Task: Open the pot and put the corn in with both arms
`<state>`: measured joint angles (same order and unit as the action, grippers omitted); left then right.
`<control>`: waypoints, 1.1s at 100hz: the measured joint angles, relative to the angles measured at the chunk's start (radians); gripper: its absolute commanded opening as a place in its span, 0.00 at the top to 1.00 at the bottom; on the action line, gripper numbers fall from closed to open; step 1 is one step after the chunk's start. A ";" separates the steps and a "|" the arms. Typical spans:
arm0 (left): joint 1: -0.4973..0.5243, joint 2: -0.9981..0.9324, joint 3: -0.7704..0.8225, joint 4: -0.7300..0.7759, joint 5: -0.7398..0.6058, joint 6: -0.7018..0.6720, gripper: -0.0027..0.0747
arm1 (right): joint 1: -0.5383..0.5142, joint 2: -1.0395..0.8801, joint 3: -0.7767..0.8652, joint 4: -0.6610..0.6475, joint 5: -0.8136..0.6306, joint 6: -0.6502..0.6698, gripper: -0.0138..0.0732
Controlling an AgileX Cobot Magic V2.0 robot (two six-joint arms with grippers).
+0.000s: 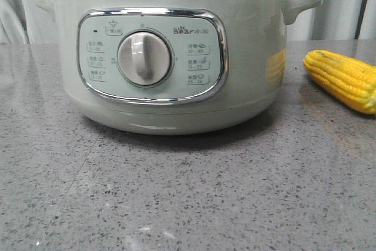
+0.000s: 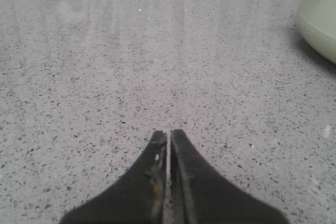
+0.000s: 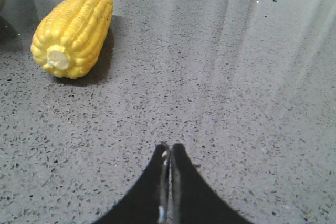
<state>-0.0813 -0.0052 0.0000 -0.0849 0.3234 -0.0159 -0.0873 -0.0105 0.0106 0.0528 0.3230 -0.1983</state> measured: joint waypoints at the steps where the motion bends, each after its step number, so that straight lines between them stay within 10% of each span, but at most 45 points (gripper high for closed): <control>1: 0.000 0.000 0.000 0.000 0.000 0.000 0.99 | 0.000 0.000 0.000 0.000 0.000 0.000 0.92; 110: 0.000 0.000 0.001 0.002 -0.167 0.000 0.99 | 0.000 0.000 0.000 0.005 -0.149 0.000 0.92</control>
<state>-0.0813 -0.0052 0.0010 -0.0827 0.1568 -0.0159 -0.0873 -0.0105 0.0106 0.0574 0.1735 -0.1983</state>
